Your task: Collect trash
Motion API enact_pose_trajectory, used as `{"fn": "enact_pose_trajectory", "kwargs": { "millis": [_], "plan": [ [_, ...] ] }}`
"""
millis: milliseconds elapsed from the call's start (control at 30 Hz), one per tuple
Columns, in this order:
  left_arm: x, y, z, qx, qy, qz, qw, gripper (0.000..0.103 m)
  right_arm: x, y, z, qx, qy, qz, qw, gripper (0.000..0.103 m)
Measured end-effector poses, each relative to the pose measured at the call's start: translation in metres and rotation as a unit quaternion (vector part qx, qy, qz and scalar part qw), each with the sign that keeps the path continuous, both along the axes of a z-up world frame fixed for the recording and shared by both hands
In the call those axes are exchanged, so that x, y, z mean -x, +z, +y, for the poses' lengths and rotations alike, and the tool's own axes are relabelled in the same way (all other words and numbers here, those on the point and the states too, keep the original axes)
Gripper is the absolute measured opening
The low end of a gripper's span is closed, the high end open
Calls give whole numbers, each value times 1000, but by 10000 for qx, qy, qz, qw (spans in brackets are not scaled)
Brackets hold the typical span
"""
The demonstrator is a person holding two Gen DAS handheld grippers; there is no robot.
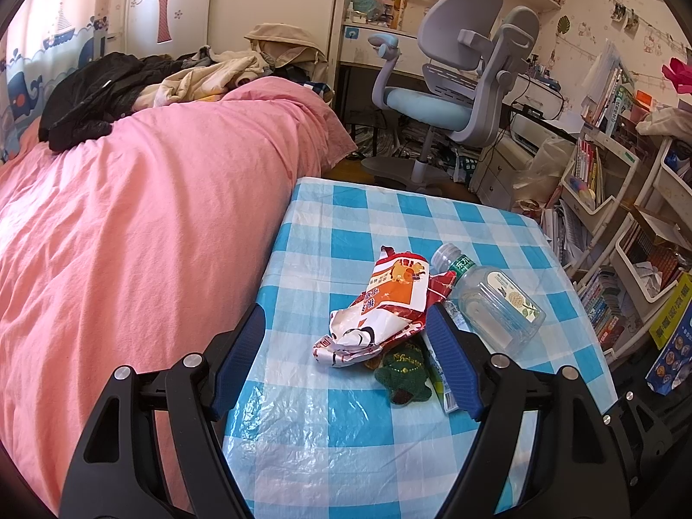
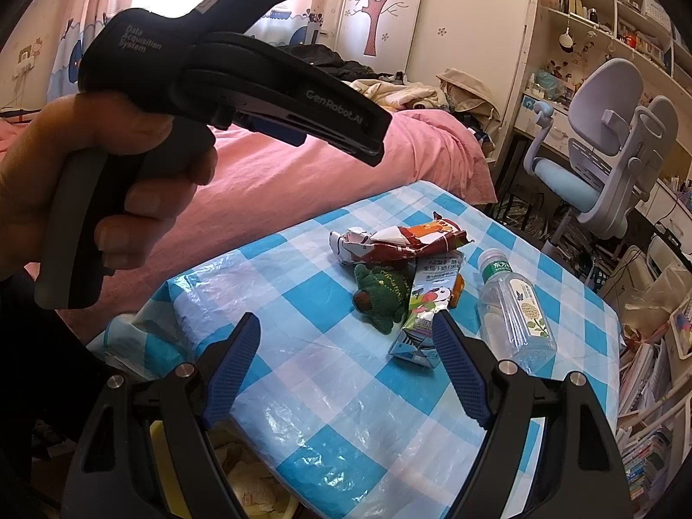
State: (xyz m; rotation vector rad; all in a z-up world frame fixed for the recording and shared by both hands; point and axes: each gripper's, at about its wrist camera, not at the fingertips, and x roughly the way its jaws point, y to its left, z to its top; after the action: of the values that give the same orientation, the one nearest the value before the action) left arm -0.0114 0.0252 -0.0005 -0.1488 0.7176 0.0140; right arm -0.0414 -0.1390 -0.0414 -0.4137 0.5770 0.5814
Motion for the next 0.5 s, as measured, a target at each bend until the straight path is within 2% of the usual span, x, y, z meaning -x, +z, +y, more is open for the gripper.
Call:
{"fn": "enact_pose_trajectory", "kwargs": {
  "millis": [500],
  "plan": [
    [-1,1,1,2,-5,-4,10000,73,2,0,0,19,18,8,10000,78]
  ]
}}
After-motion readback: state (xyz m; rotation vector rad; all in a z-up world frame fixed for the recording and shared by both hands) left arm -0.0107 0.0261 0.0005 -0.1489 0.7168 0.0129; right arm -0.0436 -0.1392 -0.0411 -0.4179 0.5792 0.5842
